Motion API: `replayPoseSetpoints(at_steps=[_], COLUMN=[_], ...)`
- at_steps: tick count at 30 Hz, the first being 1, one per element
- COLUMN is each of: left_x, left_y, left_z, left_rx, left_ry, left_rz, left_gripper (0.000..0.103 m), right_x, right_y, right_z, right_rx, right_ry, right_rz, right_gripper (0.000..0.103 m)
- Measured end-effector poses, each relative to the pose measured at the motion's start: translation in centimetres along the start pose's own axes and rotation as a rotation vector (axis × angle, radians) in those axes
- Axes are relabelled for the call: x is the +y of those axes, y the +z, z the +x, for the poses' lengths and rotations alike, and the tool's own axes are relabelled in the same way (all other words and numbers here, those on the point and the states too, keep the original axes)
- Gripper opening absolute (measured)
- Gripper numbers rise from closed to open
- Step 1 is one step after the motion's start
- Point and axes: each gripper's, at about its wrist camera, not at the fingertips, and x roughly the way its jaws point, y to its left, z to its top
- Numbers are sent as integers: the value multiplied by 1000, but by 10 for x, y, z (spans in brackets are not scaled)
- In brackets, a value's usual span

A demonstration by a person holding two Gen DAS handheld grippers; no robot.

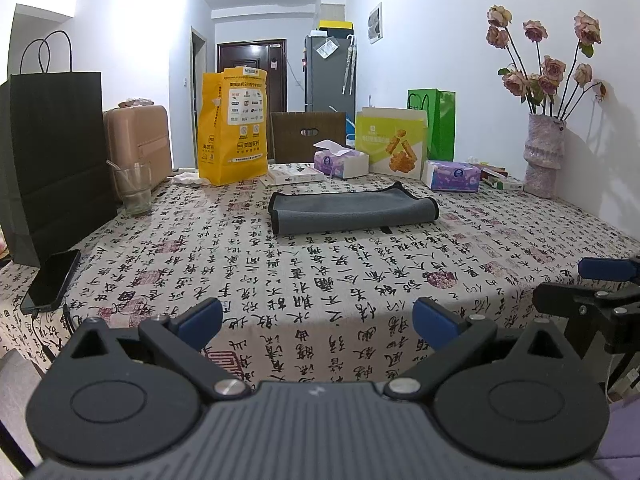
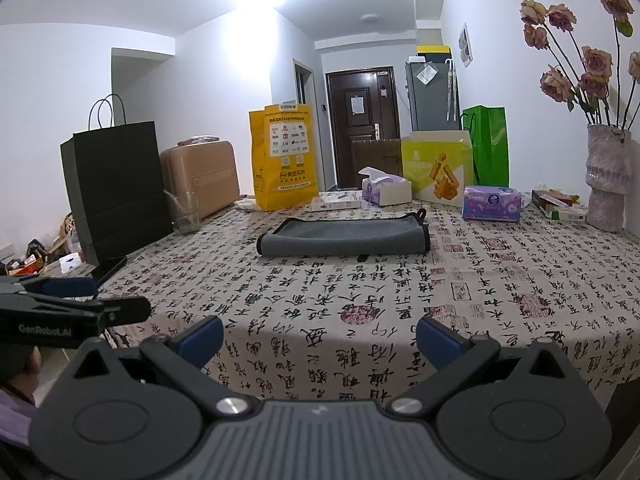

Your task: Fold towel

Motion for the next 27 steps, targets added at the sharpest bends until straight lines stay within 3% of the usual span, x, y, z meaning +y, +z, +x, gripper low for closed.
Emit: replayPoseSetpoints(at_steps=[27], left_x=[0], left_y=[1], left_z=[0], left_rx=[-8], left_ry=[-5], left_rz=[8], left_gripper=[103], right_x=[-1], right_y=[0], right_z=[0], right_rx=[2], right_ry=[1], right_rz=[0], right_gripper=[103])
